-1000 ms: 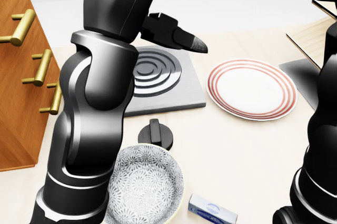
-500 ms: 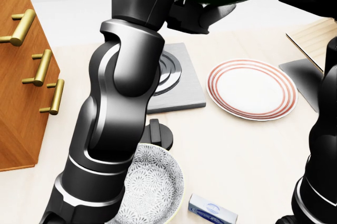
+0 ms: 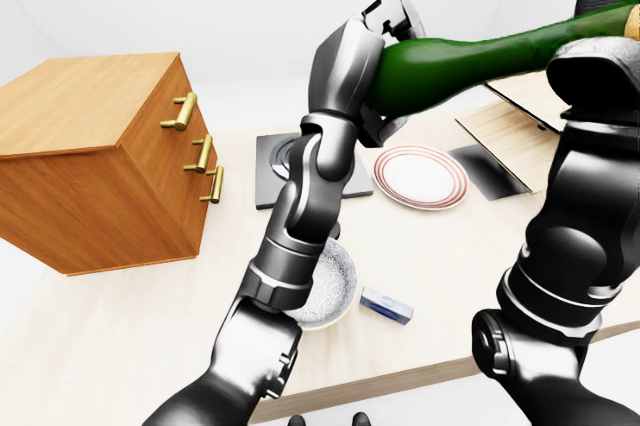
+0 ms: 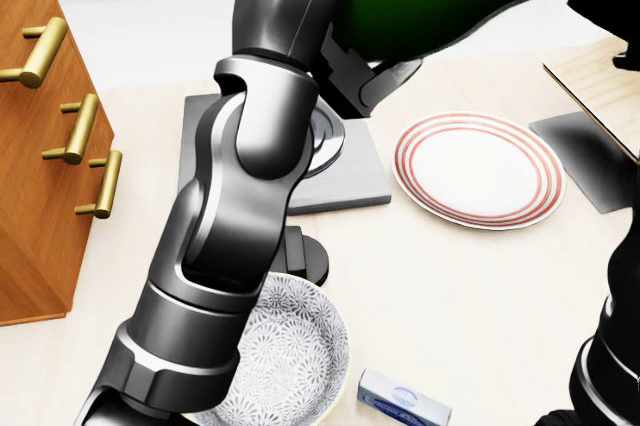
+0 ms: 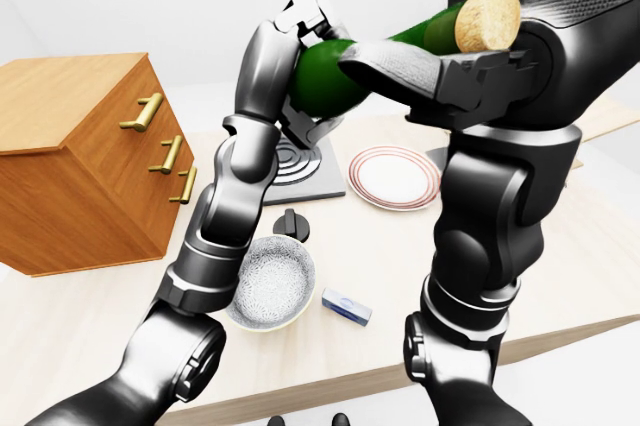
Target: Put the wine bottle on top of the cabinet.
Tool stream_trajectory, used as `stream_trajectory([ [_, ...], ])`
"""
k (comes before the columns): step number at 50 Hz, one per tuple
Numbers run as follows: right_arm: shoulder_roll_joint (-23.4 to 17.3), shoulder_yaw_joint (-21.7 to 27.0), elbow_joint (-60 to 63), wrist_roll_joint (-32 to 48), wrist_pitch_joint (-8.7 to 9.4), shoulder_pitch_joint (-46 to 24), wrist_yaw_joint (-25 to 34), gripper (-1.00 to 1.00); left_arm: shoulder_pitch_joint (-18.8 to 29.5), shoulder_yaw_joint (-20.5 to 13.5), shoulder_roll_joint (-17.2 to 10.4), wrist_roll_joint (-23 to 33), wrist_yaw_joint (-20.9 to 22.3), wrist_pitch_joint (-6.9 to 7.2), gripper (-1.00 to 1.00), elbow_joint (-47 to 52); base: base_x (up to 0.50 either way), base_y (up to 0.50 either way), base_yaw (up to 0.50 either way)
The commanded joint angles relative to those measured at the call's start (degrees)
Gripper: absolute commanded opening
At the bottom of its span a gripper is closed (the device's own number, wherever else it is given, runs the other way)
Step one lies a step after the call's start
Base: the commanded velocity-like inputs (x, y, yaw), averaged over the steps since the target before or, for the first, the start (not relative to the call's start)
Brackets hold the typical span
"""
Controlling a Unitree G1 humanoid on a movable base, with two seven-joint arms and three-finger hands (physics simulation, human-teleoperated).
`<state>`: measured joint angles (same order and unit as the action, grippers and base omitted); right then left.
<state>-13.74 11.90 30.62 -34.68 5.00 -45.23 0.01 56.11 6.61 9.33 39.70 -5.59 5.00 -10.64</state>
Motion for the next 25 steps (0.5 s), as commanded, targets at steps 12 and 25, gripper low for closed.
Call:
stream_trajectory([
  [12, -26.64, 0.63, 5.91, -77.56, 0.00, 6.53, -30.01, 1.00, 0.33, -1.44, -1.85, -3.06, 0.04, 0.00, -0.97, -0.96, 0.00, 0.00, 0.00],
  [25, -42.05, 19.95, 27.52, -78.30, 0.00, 42.23, -30.01, 1.00, 4.44, -3.30, -4.97, -6.11, 4.85, 0.00, -0.98, 5.21, 0.00, 0.00, 0.00],
])
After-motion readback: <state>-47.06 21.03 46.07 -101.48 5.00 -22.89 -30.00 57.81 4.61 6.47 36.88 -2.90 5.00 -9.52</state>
